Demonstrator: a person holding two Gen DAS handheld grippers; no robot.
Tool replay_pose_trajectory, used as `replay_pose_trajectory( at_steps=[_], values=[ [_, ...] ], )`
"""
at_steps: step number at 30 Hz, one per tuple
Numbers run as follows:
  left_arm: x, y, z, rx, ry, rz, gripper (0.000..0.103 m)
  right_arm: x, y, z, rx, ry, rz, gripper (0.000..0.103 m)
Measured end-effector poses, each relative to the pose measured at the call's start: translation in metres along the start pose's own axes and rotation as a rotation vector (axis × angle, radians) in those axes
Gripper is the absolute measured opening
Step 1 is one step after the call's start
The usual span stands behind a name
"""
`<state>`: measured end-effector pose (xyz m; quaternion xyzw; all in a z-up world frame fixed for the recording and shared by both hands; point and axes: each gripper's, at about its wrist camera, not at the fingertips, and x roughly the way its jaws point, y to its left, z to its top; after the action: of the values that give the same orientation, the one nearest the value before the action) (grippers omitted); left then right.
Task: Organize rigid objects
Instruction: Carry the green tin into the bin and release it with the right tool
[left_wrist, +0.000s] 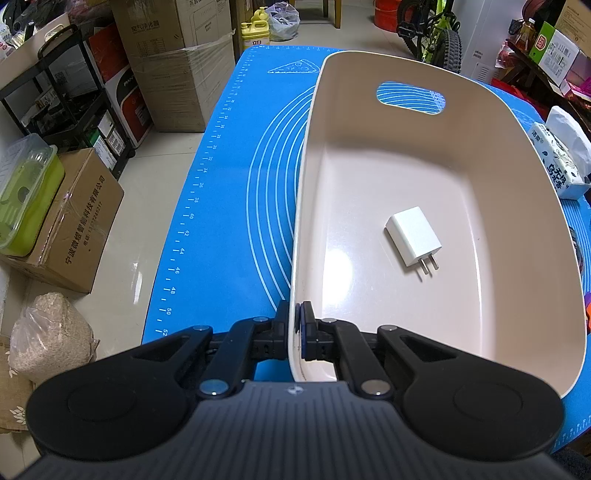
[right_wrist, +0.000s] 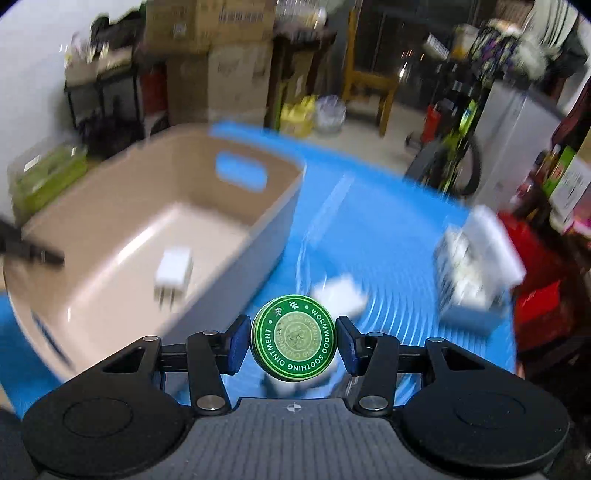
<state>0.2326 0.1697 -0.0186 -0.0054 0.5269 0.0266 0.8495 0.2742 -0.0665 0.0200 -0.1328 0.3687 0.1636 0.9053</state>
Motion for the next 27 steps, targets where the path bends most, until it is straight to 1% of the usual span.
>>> replay_pose_trajectory(
  at_steps=[4,8,10,13,17,22,27],
  values=[
    [0.0,0.0,0.0,0.002,0.0,0.002,0.007,-0.007,0.008,0.034,-0.015,-0.083,-0.001,0.055],
    [0.001,0.0,0.0,0.002,0.001,0.002,0.007,0.004,0.028,0.062,-0.061,-0.113,0.033,0.055],
    [0.001,0.0,0.0,0.003,0.001,0.002,0.007,0.016,0.041,0.074,-0.089,-0.111,0.05,0.055],
    [0.001,0.0,0.0,0.002,0.001,0.001,0.007,0.038,0.062,0.091,-0.115,-0.083,0.084,0.055],
    [0.001,0.0,0.0,0.002,0.0,0.001,0.007,0.075,0.092,0.104,-0.15,-0.017,0.115,0.055],
    [0.001,0.0,0.0,0.002,0.001,0.0,0.007,0.118,0.119,0.105,-0.155,0.066,0.134,0.055],
    [0.001,0.0,0.0,0.001,-0.002,-0.002,0.007,0.153,0.13,0.096,-0.139,0.143,0.13,0.055]
  ],
)
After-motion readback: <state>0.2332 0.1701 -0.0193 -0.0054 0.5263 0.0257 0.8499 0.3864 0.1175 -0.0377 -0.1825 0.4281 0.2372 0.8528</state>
